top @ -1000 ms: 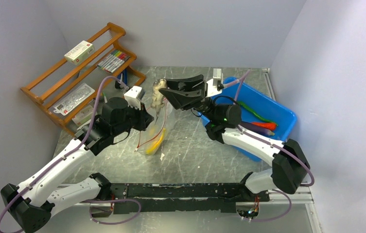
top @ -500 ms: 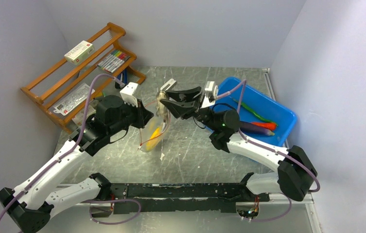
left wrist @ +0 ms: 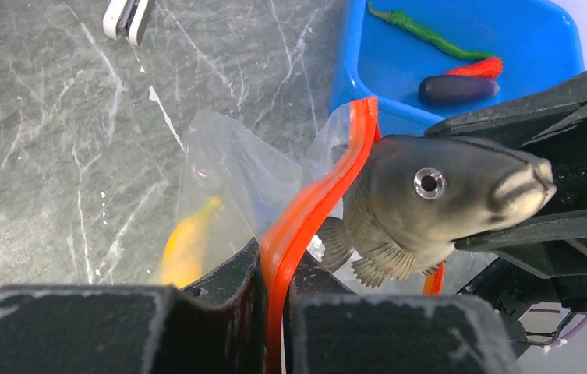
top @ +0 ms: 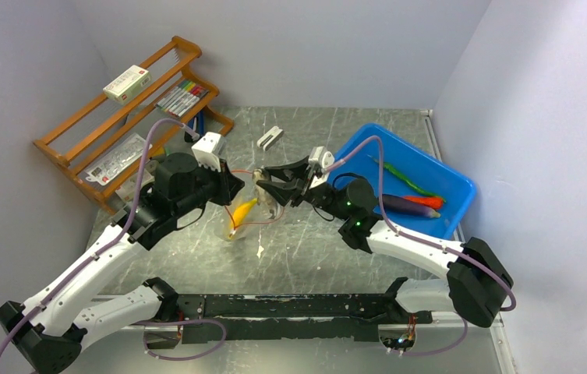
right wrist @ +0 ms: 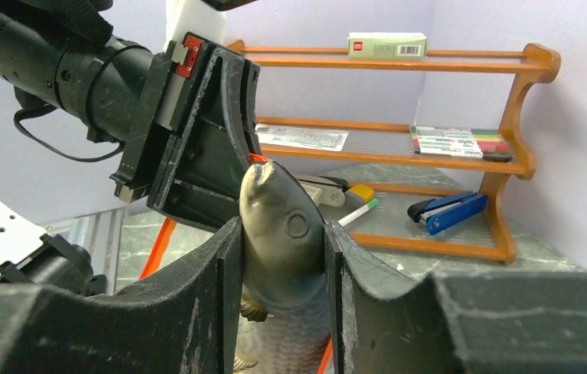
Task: Place the food in the zip-top bag and seal the zipper
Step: Place the fake fish in the zipper food storage bag.
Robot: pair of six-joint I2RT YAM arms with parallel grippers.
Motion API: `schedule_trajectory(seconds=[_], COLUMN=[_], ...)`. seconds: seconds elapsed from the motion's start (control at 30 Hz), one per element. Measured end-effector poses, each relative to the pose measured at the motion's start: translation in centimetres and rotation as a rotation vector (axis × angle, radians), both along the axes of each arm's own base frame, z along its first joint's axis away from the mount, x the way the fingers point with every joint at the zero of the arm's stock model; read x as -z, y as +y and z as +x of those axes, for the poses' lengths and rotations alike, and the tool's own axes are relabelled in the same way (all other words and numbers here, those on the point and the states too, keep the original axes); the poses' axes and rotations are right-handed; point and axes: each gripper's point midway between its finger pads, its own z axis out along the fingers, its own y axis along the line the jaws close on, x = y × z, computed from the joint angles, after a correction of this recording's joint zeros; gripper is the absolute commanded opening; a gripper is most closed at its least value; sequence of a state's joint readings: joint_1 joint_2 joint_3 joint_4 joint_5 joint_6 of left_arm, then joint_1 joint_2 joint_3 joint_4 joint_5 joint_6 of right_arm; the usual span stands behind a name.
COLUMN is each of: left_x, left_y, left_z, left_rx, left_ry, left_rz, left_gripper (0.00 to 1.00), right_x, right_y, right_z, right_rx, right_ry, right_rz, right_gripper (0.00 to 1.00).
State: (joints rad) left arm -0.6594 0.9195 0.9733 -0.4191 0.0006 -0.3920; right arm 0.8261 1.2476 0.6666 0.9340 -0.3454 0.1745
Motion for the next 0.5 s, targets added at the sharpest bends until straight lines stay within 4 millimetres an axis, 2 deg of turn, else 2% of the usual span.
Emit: schedule_trajectory(seconds=[0.5], left_x=[0.0], left_y=[-0.1], left_z=[0.0], left_rx=[-0.005], left_ry=[0.011], left_rz=[-0.013], left_gripper=[0.07], right_x=[0.7], right_y=[0.5], right_z=[-2.4], right_rx=[-0.126], right_ry=[-0.01], right_rz=[0.002], right_gripper=[0.54])
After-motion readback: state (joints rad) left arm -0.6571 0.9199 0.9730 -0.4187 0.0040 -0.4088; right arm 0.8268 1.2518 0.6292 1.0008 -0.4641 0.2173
